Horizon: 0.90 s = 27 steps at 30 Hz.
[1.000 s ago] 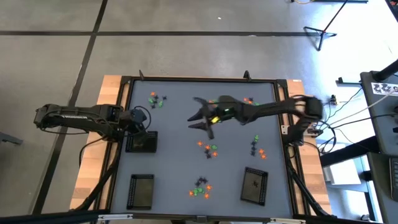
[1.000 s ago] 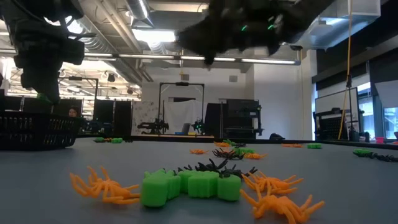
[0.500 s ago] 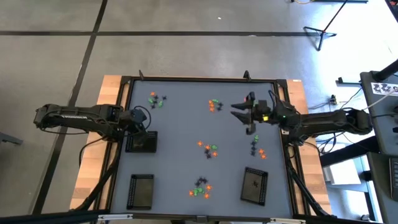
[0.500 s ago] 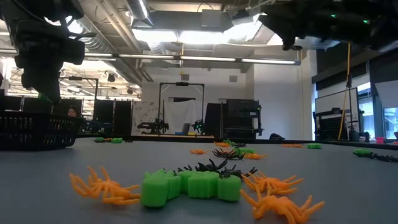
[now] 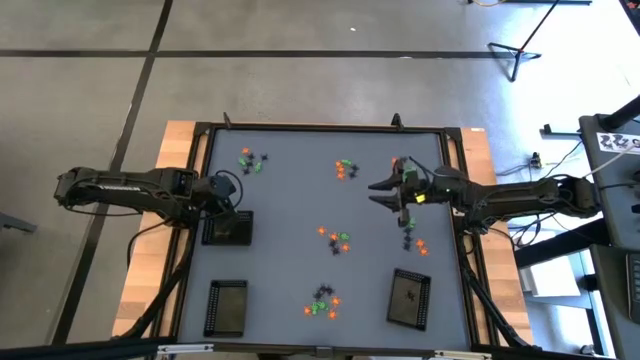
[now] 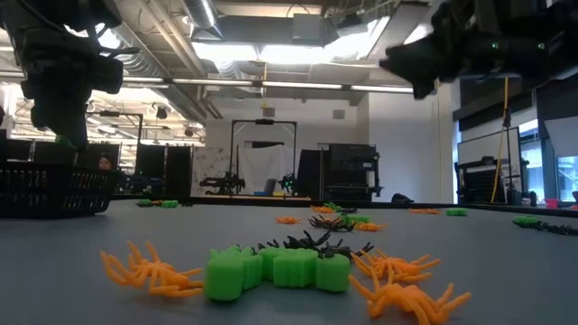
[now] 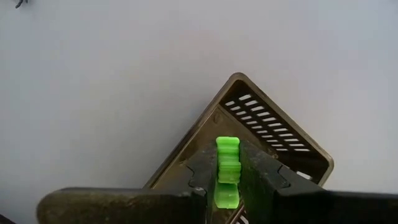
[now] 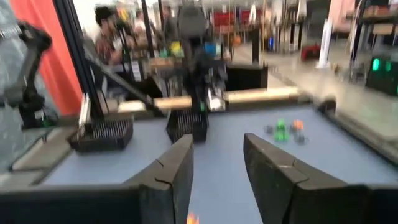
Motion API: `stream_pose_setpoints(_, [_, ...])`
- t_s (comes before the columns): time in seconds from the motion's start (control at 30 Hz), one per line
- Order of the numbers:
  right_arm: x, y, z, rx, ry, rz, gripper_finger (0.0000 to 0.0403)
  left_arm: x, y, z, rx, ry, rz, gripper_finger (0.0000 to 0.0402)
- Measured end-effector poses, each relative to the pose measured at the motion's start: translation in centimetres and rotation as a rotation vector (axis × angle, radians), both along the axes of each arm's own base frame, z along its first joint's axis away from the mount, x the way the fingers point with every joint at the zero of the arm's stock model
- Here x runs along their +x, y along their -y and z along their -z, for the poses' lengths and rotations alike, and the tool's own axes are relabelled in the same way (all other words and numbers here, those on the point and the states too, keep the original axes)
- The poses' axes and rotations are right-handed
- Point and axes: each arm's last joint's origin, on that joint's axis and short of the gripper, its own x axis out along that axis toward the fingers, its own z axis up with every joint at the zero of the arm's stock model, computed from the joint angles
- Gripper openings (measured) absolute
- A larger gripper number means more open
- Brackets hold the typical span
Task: Sort Halloween decoration
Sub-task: Put the green skeleton toy into the top black bin, then put the black spider toy into the bottom right black bin
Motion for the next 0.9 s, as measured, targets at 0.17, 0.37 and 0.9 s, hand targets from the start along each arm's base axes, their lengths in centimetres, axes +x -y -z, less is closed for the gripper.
stream_pose_setpoints(0.17, [-0.1, 0.0, 1.2, 0.020, -0.126, 0.000, 0.0140, 0.0, 0.1, 0.0, -0.022, 0.001, 0.011, 0.0051])
stream_pose_setpoints(0.37, [-0.4, -0.1, 2.5, 0.041, -0.261, 0.000, 0.0140, -0.2, 0.4, 0.1, -0.134, -0.019, 0.062, 0.0051])
stream_pose_setpoints(0.9, [-0.9, -0.1, 3.8, 0.065, -0.406, 0.000, 0.0140, -0.6, 0.3, 0.3, -0.127, -0.062, -0.054, 0.0110])
